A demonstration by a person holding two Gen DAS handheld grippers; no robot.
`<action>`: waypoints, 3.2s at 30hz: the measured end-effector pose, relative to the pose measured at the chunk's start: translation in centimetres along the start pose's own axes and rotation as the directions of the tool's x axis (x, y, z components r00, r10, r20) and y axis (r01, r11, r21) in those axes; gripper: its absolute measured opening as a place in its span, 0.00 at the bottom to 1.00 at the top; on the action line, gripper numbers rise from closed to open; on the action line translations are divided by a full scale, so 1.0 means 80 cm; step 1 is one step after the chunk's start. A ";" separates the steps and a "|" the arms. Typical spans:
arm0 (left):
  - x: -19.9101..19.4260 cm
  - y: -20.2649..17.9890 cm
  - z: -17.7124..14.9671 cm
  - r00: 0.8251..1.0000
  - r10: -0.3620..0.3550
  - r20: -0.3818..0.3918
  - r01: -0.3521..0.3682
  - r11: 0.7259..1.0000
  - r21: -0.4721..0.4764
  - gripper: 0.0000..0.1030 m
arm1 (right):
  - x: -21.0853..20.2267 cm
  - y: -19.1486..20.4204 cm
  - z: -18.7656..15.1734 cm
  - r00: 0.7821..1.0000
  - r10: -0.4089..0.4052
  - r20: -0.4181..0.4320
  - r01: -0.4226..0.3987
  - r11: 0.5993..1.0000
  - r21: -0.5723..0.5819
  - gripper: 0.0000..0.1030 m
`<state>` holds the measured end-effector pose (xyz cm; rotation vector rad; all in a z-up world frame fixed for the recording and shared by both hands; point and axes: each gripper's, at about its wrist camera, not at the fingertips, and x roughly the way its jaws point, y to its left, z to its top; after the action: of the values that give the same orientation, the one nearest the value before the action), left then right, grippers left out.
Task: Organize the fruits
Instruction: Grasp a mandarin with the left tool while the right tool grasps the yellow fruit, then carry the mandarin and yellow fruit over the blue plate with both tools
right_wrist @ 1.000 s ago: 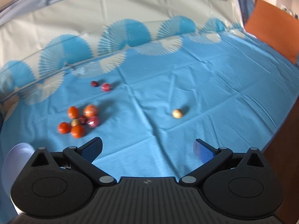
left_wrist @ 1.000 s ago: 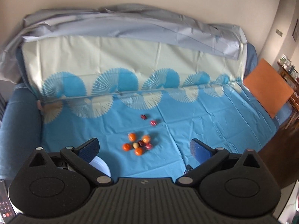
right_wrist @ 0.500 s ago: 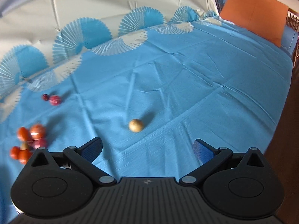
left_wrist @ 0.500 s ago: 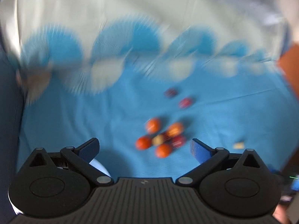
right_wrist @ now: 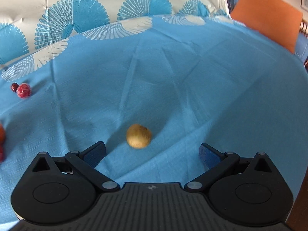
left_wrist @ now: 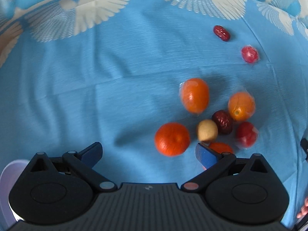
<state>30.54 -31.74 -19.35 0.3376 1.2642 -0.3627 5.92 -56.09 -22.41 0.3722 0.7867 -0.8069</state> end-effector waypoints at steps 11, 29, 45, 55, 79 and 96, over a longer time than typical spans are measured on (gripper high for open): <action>-0.032 -0.013 -0.012 0.988 -0.044 0.147 0.029 0.994 0.103 0.38 | -0.020 0.007 0.013 0.995 0.071 0.072 -0.065 0.994 -0.088 0.27; -0.289 0.095 -0.255 0.956 -0.051 0.290 0.064 0.997 -0.038 0.38 | -0.333 0.109 -0.039 0.833 0.543 0.104 -0.499 0.820 -0.279 0.28; -0.372 0.179 -0.491 0.933 0.023 0.359 0.048 0.981 -0.187 0.38 | -0.544 0.170 -0.201 0.748 0.656 -0.097 -0.594 0.598 -0.538 0.28; -0.401 0.185 -0.508 0.900 0.015 0.436 0.079 0.977 -0.197 0.38 | -0.585 0.172 -0.210 0.753 0.655 -0.065 -0.555 0.577 -0.599 0.28; -0.387 0.208 -0.497 0.910 0.017 0.415 0.089 0.968 -0.234 0.38 | -0.570 0.181 -0.211 0.765 0.638 -0.090 -0.552 0.578 -0.601 0.27; -0.343 0.229 -0.391 0.906 0.032 0.422 0.062 0.977 -0.206 0.38 | -0.505 0.242 -0.177 0.791 0.604 -0.100 -0.536 0.604 -0.590 0.28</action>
<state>4.72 0.58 -0.42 0.0550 0.8659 -0.2889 -3.77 -15.17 -1.43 -0.0072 0.7108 0.0611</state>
